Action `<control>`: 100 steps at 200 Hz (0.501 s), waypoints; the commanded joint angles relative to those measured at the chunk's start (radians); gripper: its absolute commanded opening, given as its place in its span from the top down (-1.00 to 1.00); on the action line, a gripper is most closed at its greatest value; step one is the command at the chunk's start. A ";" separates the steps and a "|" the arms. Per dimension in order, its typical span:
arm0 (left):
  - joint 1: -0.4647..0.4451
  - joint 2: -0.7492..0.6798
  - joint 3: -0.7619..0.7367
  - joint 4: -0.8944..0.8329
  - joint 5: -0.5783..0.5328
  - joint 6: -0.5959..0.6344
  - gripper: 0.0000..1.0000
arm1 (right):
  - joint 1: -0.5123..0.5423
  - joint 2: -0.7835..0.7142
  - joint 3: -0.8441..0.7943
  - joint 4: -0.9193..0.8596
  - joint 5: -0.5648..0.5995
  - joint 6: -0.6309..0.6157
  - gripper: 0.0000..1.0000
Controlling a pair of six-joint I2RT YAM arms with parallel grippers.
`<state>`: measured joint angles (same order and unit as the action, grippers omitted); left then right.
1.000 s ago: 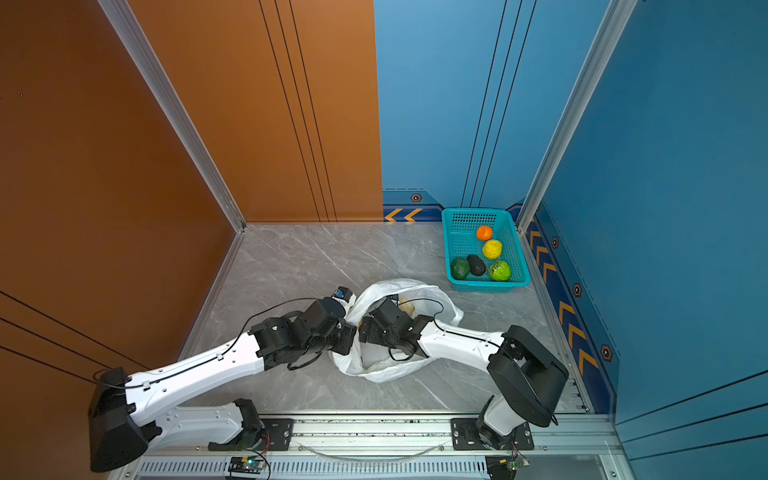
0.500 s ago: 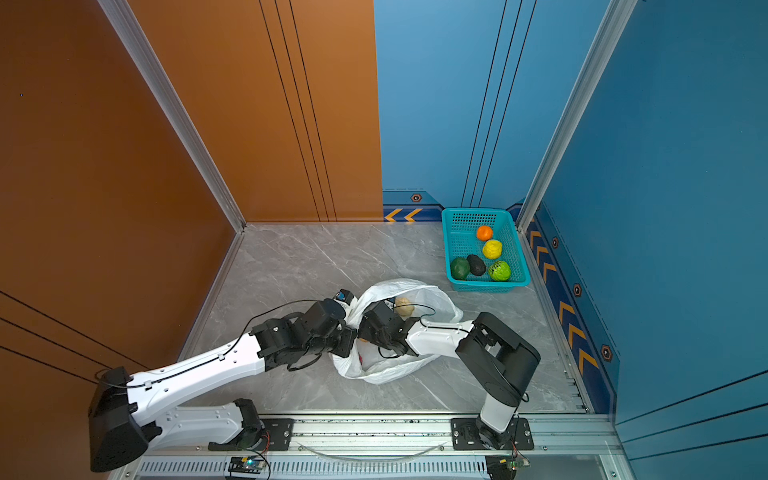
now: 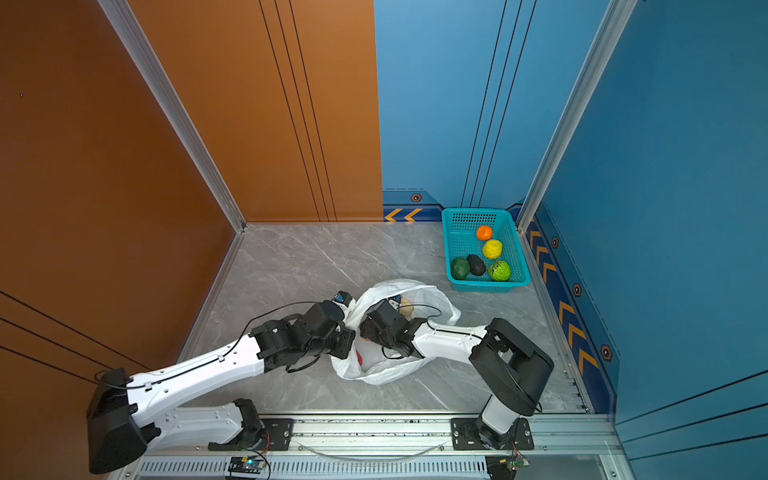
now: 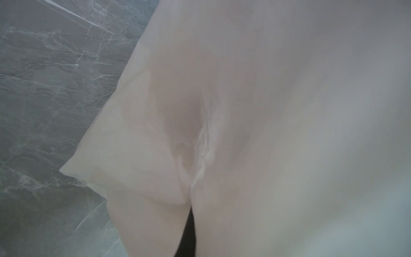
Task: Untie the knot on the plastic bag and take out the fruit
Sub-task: 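Grasp the yellow fruit with green stem using the right gripper, then lift the stemmed yellow fruit out and carry it over the basket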
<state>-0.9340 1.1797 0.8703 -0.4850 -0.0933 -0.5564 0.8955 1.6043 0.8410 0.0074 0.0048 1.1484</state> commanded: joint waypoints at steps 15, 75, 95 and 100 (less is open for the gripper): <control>0.011 -0.025 0.003 -0.004 -0.040 0.006 1.00 | 0.015 -0.103 0.024 -0.222 0.021 -0.073 -0.04; 0.020 -0.012 0.020 0.000 -0.063 0.000 1.00 | 0.086 -0.272 0.072 -0.478 0.064 -0.169 -0.04; 0.022 0.002 0.029 -0.001 -0.059 0.000 1.00 | 0.110 -0.326 0.106 -0.545 0.091 -0.196 -0.04; 0.022 0.005 0.032 0.000 -0.060 0.000 1.00 | 0.115 -0.338 0.113 -0.559 0.093 -0.201 -0.04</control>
<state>-0.9234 1.1728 0.8722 -0.4839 -0.1299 -0.5571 0.9871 1.3319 0.8940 -0.4046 0.0349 1.0122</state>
